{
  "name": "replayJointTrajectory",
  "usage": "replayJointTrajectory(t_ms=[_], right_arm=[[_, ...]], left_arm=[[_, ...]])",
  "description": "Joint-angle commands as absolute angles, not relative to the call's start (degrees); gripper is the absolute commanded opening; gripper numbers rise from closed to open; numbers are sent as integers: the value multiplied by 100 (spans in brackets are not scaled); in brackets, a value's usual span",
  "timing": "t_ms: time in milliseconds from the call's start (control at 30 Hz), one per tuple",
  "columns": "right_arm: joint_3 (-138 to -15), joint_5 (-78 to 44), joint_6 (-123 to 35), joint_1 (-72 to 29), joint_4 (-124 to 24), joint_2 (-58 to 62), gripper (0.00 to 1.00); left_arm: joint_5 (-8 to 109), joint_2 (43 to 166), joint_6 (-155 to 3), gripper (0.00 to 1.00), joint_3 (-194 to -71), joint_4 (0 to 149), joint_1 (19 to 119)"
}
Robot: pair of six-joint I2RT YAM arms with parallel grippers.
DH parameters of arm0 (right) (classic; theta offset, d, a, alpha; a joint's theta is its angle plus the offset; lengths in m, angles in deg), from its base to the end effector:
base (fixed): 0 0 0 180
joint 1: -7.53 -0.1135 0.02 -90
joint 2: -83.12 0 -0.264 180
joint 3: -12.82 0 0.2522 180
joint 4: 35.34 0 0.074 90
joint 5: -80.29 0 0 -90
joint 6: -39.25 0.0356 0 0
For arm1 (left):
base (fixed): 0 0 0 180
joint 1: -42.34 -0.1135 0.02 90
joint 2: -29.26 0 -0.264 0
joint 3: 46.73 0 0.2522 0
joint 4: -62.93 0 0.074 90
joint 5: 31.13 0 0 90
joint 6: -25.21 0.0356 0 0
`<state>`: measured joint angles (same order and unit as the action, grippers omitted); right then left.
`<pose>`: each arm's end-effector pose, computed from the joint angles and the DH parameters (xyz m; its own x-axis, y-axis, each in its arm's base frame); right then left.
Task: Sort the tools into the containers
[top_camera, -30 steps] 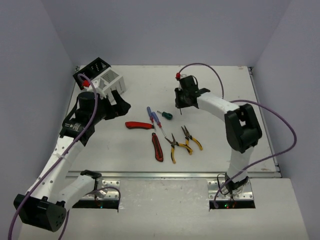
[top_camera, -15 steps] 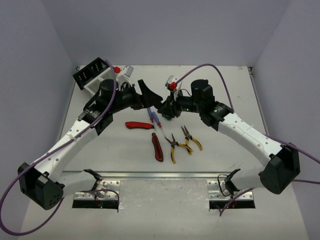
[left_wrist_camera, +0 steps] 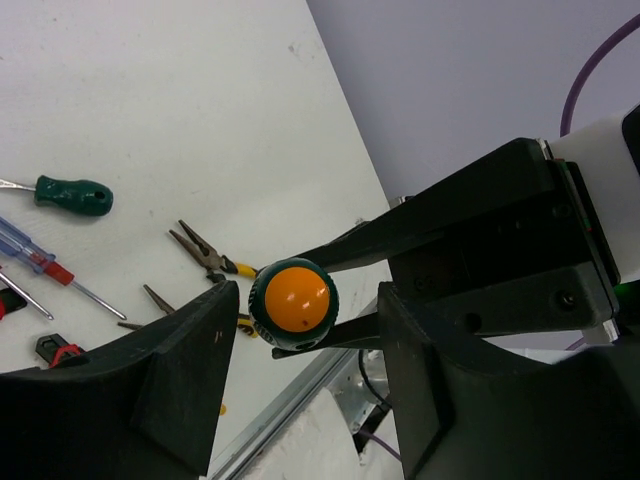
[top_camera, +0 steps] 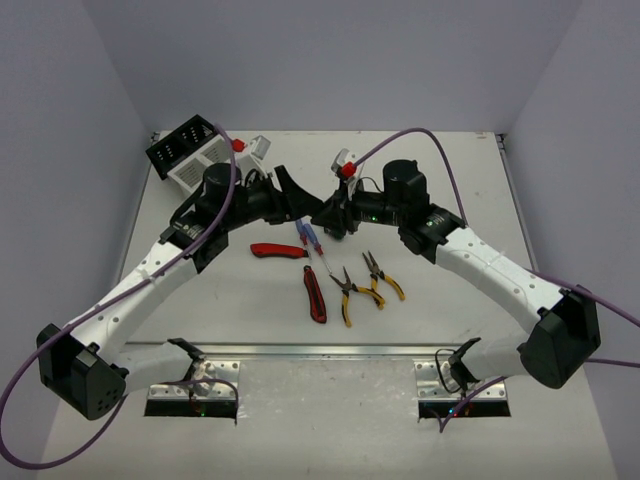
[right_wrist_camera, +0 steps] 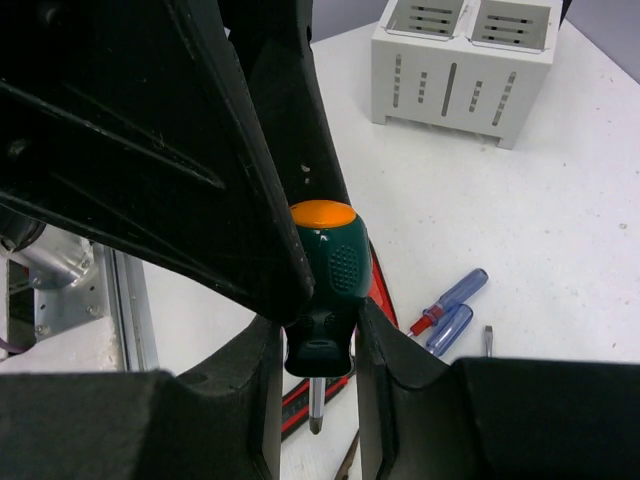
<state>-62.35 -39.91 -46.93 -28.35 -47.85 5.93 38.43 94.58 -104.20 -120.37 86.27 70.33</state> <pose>0.2447 0.1991 0.3358 -0.2629 -0.1191 -0.9575 -0.8855 0.4238 0.1904 0.2264 -0.1344 0.3621 -0.6451 -0.3308 -0.6888 0.4246 0.5942 -0.6831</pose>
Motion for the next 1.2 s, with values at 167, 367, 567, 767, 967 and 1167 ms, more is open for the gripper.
replayJointTrajectory(t_ms=[167, 367, 567, 767, 967, 1167], right_arm=[[-6335, -4130, -4512, -2859, -4150, 868, 0], [-6213, -4218, -4546, -2858, -4044, 960, 0], [-6210, -3698, -4599, -2850, -4262, 965, 99], [-6703, -2008, -4369, -2850, -5497, 874, 99], [-6258, -1199, -3760, -2850, -5752, 1139, 99], [-5854, -1696, -3276, -2850, -5840, 1281, 99]], left_arm=[[3805, 9586, -10208, 11, -12312, 8708, 7091], [4067, 9816, -10096, 0, -12734, 8850, 7099], [5288, 9995, -9895, 0, -13310, 9425, 7082], [7304, 10952, -9749, 0, -14565, 10673, 6205], [9152, 12406, -9729, 0, -16393, 11108, 5175], [10173, 13958, -9381, 0, -17698, 10398, 4444]])
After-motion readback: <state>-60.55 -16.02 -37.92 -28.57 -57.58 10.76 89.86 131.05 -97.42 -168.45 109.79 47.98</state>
